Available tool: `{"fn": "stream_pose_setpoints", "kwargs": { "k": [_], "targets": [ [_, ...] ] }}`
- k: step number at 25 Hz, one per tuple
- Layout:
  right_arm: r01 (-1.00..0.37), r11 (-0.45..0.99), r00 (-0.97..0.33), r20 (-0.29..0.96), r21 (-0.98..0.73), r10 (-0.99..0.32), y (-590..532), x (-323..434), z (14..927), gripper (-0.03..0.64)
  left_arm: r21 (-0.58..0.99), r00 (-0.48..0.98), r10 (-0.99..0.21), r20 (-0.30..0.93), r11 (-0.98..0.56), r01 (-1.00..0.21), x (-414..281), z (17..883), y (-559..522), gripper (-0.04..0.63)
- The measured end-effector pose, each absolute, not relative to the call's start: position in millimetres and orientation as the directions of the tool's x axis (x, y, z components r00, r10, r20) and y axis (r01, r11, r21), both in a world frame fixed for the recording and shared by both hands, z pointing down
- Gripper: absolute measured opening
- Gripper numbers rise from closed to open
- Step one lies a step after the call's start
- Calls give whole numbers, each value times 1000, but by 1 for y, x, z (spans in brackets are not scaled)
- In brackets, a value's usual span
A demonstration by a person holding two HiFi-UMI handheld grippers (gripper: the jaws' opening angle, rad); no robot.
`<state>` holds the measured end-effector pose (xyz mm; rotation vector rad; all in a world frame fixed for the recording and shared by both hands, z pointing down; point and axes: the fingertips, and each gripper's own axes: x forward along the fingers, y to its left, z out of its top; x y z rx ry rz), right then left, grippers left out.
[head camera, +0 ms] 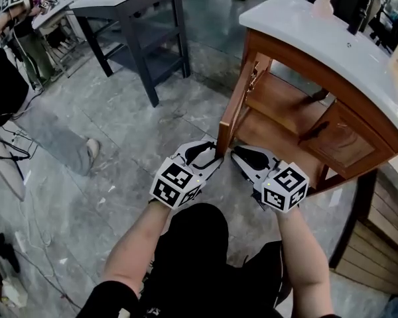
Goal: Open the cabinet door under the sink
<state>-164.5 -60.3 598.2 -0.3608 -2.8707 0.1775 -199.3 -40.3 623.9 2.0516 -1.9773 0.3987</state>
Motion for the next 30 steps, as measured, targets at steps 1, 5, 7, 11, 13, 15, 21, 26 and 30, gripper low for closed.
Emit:
{"fn": "stream_pose_setpoints", "kwargs": {
  "k": [1, 5, 7, 11, 13, 15, 21, 26, 30],
  "targets": [
    [211, 964, -946, 215, -161, 243, -66, -161, 598, 64, -3, 19, -926, 376, -22, -1000, -201, 625, -40, 201],
    [149, 981, -960, 219, -121, 172, -84, -148, 596, 55, -7, -55, -923, 382, 56, -998, -215, 625, -37, 197],
    [119, 988, -964, 228, -95, 138, -92, -142, 598, 54, -25, -103, -918, 383, 102, -995, -225, 625, -34, 198],
    [56, 995, -967, 244, -87, 75, -109, -131, 605, 52, -42, -193, -903, 383, 191, -981, -248, 626, -28, 190],
    [37, 995, -968, 246, -89, 58, -113, -129, 606, 52, -35, -189, -905, 380, 190, -981, -250, 625, -28, 190],
    [24, 996, -969, 242, -85, 44, -117, -129, 605, 51, -45, -203, -902, 380, 202, -978, -250, 625, -26, 190],
    [-9, 996, -977, 212, -92, 11, -121, -128, 598, 44, -41, -272, -902, 335, 275, -961, -237, 599, -1, 154],
    [-74, 993, -980, 192, -95, -55, -134, -117, 587, 41, -25, -144, -946, 289, 143, -989, -188, 563, -20, 100],
    [-149, 986, -973, 190, -68, -134, -158, -94, 578, 41, -33, -59, -962, 268, 52, -998, -163, 546, -62, 98]
  ]
}}
